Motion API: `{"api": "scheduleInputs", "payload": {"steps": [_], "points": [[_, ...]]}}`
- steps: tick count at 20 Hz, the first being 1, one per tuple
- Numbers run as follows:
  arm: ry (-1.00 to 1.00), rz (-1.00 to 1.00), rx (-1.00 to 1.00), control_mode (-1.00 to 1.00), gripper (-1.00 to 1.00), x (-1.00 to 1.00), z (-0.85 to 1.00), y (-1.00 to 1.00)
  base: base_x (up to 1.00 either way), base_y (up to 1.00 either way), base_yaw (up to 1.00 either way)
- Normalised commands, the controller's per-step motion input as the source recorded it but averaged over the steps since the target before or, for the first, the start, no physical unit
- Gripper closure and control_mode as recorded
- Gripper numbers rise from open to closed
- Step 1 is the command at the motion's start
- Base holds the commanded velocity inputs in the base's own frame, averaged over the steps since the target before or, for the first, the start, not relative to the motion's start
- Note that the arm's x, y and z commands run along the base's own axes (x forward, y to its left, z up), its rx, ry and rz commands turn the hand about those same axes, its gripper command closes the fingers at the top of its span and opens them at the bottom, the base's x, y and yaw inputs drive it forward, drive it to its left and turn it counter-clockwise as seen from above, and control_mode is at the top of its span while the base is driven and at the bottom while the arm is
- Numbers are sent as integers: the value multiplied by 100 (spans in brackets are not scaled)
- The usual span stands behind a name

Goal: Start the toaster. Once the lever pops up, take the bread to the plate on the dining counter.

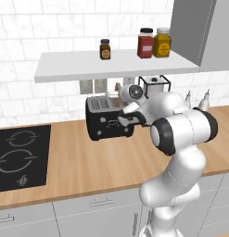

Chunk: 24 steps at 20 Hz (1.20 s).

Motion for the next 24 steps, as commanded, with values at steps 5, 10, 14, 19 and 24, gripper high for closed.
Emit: {"api": "scheduleInputs", "payload": {"steps": [5, 10, 14, 19, 24], "points": [[-21, 0, 0, -100, 100, -38, 54, 0, 0, 0, 0], [-3, 0, 0, -100, 100, -37, 33, 1, 0, 0, 0], [1, 0, 1, -100, 100, -54, 39, 1, 0, 0, 0], [0, 0, 3, -100, 100, -58, 69, 0, 0, 0, 0], [1, 0, 2, -100, 100, -49, 65, 0, 0, 0, 0]]}}
